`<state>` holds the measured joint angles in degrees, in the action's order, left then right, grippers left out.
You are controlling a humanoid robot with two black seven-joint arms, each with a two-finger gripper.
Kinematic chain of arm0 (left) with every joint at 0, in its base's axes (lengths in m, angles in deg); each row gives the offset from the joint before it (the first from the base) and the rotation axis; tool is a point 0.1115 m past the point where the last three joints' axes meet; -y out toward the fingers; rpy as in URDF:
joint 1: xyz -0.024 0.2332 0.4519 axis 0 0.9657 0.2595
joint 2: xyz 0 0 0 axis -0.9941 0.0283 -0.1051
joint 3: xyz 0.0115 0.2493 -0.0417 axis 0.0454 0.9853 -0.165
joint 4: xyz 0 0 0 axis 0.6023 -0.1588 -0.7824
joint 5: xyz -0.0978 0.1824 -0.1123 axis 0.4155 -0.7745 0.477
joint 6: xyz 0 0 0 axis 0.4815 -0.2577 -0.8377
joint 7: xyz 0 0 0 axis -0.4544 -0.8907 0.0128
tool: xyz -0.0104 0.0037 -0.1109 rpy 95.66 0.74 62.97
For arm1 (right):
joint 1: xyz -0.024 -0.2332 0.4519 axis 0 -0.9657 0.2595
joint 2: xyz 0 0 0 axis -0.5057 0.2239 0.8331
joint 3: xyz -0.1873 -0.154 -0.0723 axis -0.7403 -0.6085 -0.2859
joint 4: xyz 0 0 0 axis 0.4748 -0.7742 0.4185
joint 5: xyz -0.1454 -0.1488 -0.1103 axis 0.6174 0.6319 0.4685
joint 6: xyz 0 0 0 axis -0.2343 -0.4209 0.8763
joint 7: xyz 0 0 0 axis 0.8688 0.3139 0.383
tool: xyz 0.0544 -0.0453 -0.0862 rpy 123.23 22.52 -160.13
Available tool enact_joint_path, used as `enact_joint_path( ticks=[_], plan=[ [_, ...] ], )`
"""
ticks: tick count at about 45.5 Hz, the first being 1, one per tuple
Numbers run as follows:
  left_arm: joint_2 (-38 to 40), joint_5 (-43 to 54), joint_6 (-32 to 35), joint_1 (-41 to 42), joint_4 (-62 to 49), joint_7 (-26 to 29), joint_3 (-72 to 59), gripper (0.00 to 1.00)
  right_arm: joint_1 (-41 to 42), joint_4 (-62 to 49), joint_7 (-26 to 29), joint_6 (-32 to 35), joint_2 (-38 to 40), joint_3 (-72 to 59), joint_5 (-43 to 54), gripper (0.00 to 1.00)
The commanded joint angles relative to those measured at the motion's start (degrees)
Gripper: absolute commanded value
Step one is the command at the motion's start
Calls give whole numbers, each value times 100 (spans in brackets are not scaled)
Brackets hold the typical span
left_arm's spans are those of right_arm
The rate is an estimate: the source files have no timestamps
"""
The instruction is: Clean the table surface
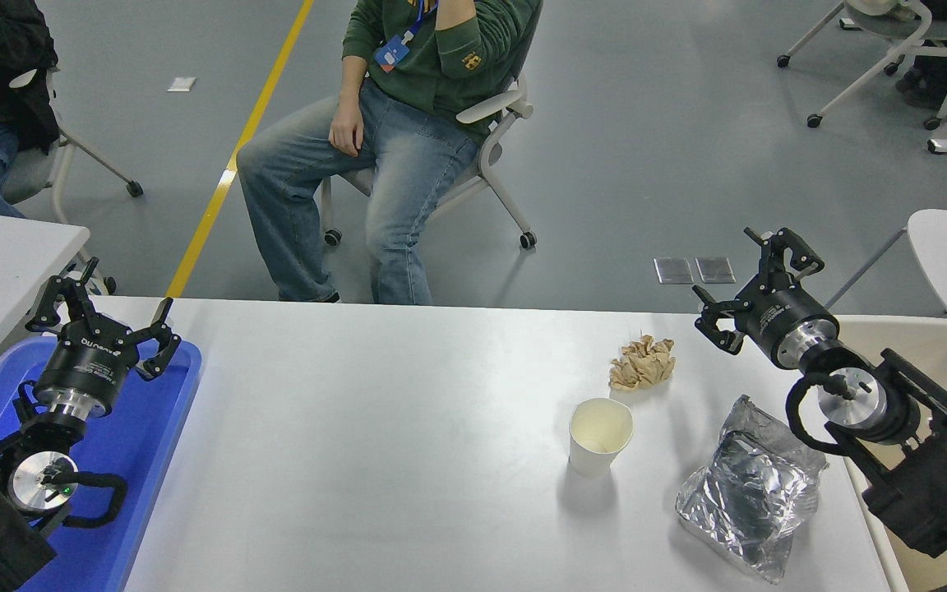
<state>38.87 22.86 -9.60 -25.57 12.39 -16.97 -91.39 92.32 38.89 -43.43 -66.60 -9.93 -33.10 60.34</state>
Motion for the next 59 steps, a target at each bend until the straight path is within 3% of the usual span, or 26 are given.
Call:
enact_joint_path(
  ticks=[1,59],
  plan=[
    [0,0,0,0,0,0,0,100,-9,8,-1,-2,-5,-1,0,100],
    [-9,0,0,0,0,0,0,100,193,-27,-18,86,65,7,97,100]
  ],
)
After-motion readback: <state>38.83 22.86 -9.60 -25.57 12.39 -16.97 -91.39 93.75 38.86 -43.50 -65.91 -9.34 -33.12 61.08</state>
